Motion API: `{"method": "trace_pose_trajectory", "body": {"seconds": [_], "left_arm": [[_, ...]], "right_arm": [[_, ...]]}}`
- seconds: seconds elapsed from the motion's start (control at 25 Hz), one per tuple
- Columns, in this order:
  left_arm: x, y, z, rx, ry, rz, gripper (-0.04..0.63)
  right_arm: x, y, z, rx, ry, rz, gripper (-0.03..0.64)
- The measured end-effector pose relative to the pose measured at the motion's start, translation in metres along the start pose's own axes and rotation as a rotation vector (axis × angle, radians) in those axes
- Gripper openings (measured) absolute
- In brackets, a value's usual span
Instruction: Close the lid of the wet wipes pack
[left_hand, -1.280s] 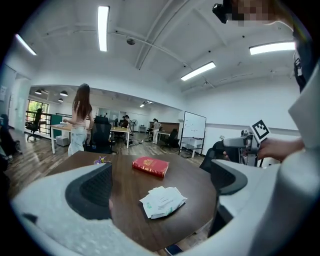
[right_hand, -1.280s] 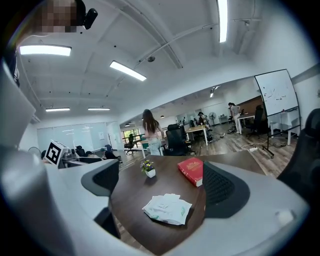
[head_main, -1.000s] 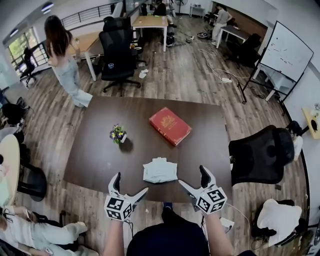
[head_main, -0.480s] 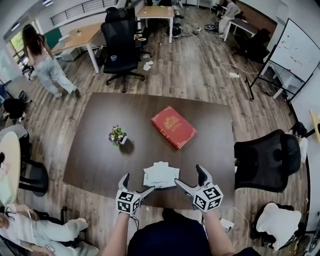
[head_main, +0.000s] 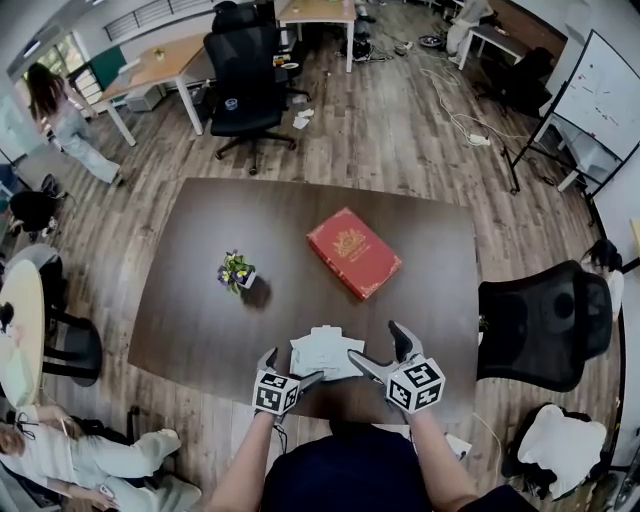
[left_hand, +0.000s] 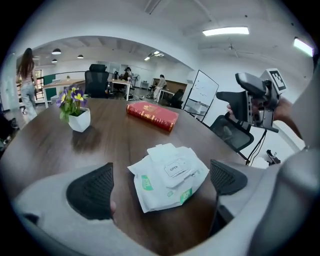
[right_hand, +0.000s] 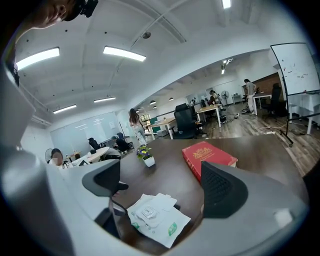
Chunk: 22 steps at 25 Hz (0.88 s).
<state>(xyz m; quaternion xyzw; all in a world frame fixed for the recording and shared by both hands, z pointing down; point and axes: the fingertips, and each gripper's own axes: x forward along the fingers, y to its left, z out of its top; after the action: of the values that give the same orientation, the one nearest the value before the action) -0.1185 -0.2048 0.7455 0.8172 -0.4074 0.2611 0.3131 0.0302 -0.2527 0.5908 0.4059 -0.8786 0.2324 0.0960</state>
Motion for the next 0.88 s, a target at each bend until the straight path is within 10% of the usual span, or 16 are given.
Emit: {"method": "trace_pose_trajectory", "body": {"seconds": [0.88], "left_arm": [[0.062, 0.013, -0.061, -0.063, 0.218, 0.073, 0.568]], "right_arm": [[0.074, -0.039, -0.052, 0.085, 0.173, 0.136, 0.417]]}}
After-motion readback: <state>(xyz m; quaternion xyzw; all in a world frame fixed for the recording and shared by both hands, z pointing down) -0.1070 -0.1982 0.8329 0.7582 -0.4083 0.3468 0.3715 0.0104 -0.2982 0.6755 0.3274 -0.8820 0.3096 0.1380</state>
